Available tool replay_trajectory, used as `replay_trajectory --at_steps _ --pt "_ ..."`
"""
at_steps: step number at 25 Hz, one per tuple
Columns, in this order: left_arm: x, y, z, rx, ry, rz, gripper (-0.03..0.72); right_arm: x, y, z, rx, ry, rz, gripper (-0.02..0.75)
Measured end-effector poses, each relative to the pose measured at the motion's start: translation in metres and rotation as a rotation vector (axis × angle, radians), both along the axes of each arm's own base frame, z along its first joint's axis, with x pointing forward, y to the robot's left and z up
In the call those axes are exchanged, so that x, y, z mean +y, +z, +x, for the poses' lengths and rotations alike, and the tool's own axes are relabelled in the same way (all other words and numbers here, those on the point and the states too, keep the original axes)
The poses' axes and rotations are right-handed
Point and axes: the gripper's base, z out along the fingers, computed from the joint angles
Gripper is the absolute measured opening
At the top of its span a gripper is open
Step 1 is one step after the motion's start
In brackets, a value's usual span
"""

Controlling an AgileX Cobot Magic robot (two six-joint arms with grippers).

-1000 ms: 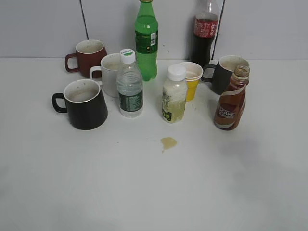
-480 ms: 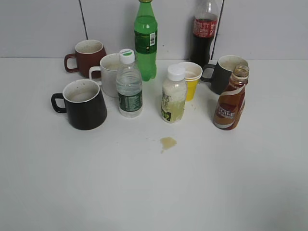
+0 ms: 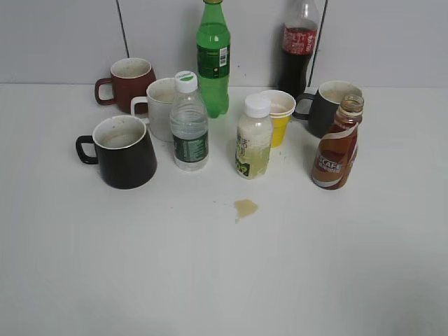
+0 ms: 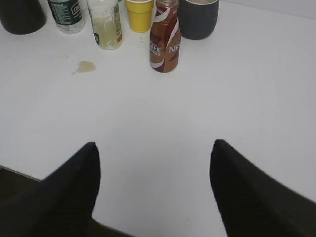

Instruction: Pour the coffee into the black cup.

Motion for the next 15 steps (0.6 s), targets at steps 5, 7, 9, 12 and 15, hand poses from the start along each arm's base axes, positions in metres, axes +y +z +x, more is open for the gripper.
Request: replay_trajectory --at_steps 5,7,9,12,15 --pt "0.0005 0.0002 0.0002 -0.003 0.003 0.006 0.246 0.0003 0.0 0.0004 0.003 0.001 0.001 0.52" --pt "0.0005 0.0002 0.0002 -0.004 0.002 0.007 0.243 0.0003 0.0 0.0005 0.004 0.001 0.0 0.52" --pt "0.0005 0.0002 0.0003 -0.005 0.001 0.008 0.243 0.0004 0.0 0.0005 0.004 0.001 0.001 0.52" --pt "0.0005 0.0002 0.0003 -0.005 0.001 0.008 0.243 0.0004 0.0 0.0005 0.004 0.002 0.001 0.52" --pt "0.0011 0.0005 -0.0019 -0.019 0.008 0.004 0.242 0.0006 0.0001 0.0005 0.004 -0.004 0.003 0.52"
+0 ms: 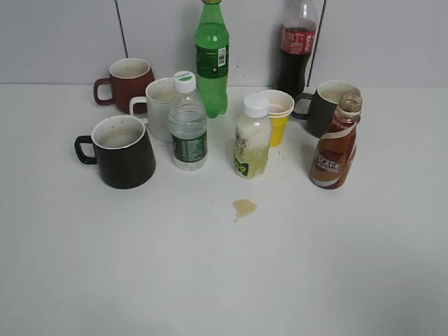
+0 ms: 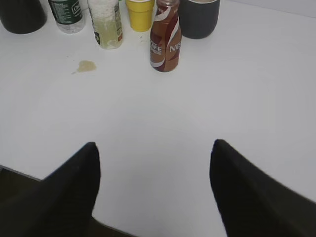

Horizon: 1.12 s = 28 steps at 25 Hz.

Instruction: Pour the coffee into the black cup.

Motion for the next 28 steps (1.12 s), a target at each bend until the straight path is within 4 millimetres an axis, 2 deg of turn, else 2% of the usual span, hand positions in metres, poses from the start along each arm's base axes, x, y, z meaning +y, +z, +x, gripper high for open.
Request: replay_trajectory --at_steps 10,28 --pt "0.004 0.0 -0.023 -0.135 0.24 -0.013 0.241 0.001 0.0 0.001 0.001 -0.299 0.006 0.519" --pt "0.004 0.0 -0.025 -0.143 0.247 -0.012 0.241 0.001 0.0 -0.003 -0.025 -0.302 0.012 0.514"
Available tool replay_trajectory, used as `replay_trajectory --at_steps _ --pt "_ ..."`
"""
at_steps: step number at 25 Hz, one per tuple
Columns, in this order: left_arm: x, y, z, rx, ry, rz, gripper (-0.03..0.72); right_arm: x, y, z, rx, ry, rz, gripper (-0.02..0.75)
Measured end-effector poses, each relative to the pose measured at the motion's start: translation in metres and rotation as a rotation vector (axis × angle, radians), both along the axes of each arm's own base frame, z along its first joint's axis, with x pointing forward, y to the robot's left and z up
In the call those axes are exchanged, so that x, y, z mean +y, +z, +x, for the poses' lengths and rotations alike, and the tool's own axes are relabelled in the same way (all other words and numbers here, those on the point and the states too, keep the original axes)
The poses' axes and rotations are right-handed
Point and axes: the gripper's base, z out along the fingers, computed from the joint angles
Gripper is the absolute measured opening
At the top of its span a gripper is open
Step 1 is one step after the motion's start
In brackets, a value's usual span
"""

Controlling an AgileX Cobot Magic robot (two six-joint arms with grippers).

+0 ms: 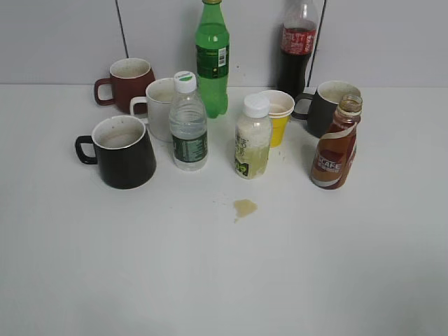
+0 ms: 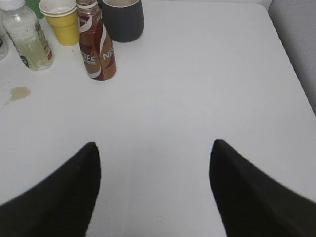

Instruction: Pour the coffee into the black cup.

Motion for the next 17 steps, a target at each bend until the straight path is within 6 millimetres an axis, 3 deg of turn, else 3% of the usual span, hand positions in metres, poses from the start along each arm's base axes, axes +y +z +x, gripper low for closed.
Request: replay_trajectory --at_steps 17 --pt "0.0 0.0 0.0 0.0 0.001 0.0 0.241 0.0 0.0 0.0 0.0 0.0 0.0 0.515"
